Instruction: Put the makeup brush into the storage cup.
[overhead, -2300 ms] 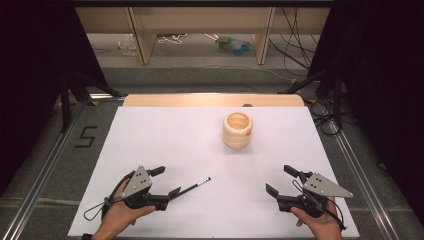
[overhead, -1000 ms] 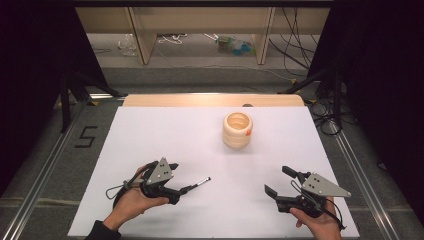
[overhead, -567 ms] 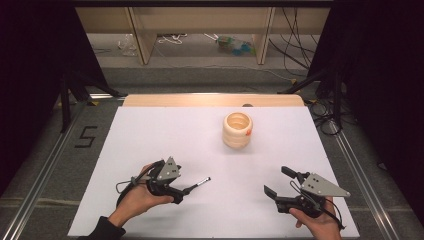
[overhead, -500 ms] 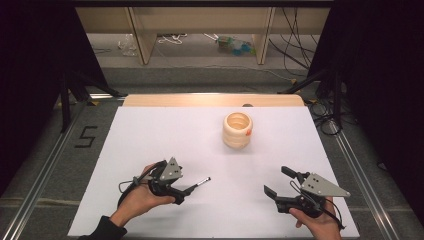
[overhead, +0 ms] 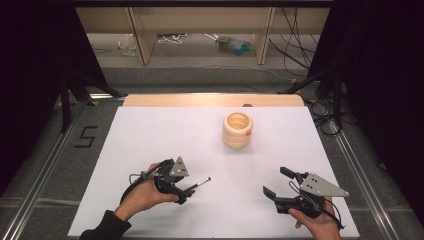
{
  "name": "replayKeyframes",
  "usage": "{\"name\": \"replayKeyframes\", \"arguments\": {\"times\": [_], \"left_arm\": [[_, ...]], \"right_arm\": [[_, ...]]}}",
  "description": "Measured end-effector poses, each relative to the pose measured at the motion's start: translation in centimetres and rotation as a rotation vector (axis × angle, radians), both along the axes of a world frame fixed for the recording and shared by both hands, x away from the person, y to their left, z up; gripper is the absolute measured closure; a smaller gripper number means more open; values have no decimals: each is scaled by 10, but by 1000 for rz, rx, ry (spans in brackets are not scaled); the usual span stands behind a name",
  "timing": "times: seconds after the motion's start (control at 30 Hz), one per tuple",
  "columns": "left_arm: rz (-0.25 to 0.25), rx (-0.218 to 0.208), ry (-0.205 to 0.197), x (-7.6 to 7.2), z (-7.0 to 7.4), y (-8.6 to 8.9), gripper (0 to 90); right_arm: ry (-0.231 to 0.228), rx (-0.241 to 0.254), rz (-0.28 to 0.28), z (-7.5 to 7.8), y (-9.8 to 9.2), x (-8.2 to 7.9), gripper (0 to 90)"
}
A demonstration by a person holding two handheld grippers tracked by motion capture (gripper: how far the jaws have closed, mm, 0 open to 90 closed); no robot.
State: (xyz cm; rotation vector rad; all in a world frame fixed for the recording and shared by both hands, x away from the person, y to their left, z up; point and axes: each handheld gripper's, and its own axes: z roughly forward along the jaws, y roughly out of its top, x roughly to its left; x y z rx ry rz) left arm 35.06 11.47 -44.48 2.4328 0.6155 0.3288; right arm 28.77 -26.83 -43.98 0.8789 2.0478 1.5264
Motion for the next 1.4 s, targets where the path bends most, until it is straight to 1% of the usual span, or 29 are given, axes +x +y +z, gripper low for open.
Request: {"name": "replayKeyframes", "arguments": {"times": [0.07, 0.1, 0.13, 0.17, 0.2, 0.23, 0.27, 0.33, 0.37, 0.4, 0.47, 0.5, 0.63, 0.67, 0.7, 0.77, 0.8, 0.83, 0.87, 0.9, 0.93, 1.0, 1.03, 1.07, 1.13, 1.17, 1.27, 1.3, 1.4], "left_arm": [[-3, 11, 5, 2, 0, -3, 245], [-8, 13, 7, 3, 0, -4, 247], [-8, 15, 12, 4, 0, -6, 250], [-9, 28, 17, 5, 0, -7, 251], [-10, 31, 25, 6, 0, -8, 251], [-16, 34, 24, 7, -1, -9, 251], [-12, 45, 32, 8, -1, -9, 251], [-8, 50, 46, 11, -2, -10, 251], [-9, 51, 39, 12, -3, -10, 252], [-6, 58, 50, 13, -3, -10, 252], [-8, 66, 50, 14, -4, -11, 252], [-7, 68, 53, 15, -4, -11, 253], [-13, 85, 53, 16, -5, -13, 268], [-15, 82, 65, 16, -6, -14, 269], [-19, 86, 61, 17, -6, -15, 270], [-36, 114, 70, 18, -6, -15, 280], [-31, 113, 67, 18, -7, -16, 284], [-28, 116, 77, 18, -7, -17, 285], [-33, 127, 67, 18, -7, -17, 286], [-37, 136, 80, 18, -7, -17, 287], [-36, 136, 88, 19, -8, -18, 289], [-40, 148, 87, 19, -8, -18, 295], [-42, 150, 93, 19, -8, -19, 308], [-50, 162, 88, 20, -8, -19, 316], [-45, 167, 101, 20, -10, -20, 321], [-48, 182, 106, 20, -10, -20, 327], [-46, 181, 110, 21, -11, -21, 344], [-32, 171, 124, 20, -12, -22, 357], [-36, 174, 124, 23, -11, -21, 382]], "right_arm": [[0, -2, 3, 0, 0, 0, 162], [15, -26, 1, 2, -2, -1, 162], [17, -24, 1, 2, -2, -1, 162], [-26, 0, 10, 0, 0, 2, 162], [-29, 0, 13, -1, 0, 2, 162], [-28, 1, 13, -1, 0, 2, 162], [-30, 1, 11, 0, 0, 2, 162], [-30, -1, 14, -1, 0, 2, 162], [-31, -3, 15, -1, 0, 2, 162], [-34, -1, 13, -1, 0, 2, 162], [-27, 6, 13, -1, 1, 2, 162], [3, 17, 18, -2, 2, 1, 162], [3, 14, 18, -2, 2, 1, 162], [3, 12, 19, -2, 2, 1, 162], [3, 12, 20, -2, 2, 1, 162], [3, 11, 21, -2, 2, 1, 162], [3, 10, 21, -2, 2, 1, 162], [4, 9, 21, -2, 2, 1, 162], [4, 9, 22, -2, 2, 1, 162], [4, 8, 22, -2, 2, 1, 162], [4, 7, 22, -2, 2, 1, 162], [6, 5, 23, -1, 2, 1, 162], [5, -14, 14, -1, 2, 0, 162], [6, -14, 14, -1, 2, 0, 162], [8, -13, 14, -1, 2, 0, 162], [10, -10, 20, -1, 2, 0, 162], [11, -11, 21, -1, 2, 0, 163], [12, -15, 24, -1, 2, 0, 164], [12, -15, 29, -1, 2, 1, 164]]}}
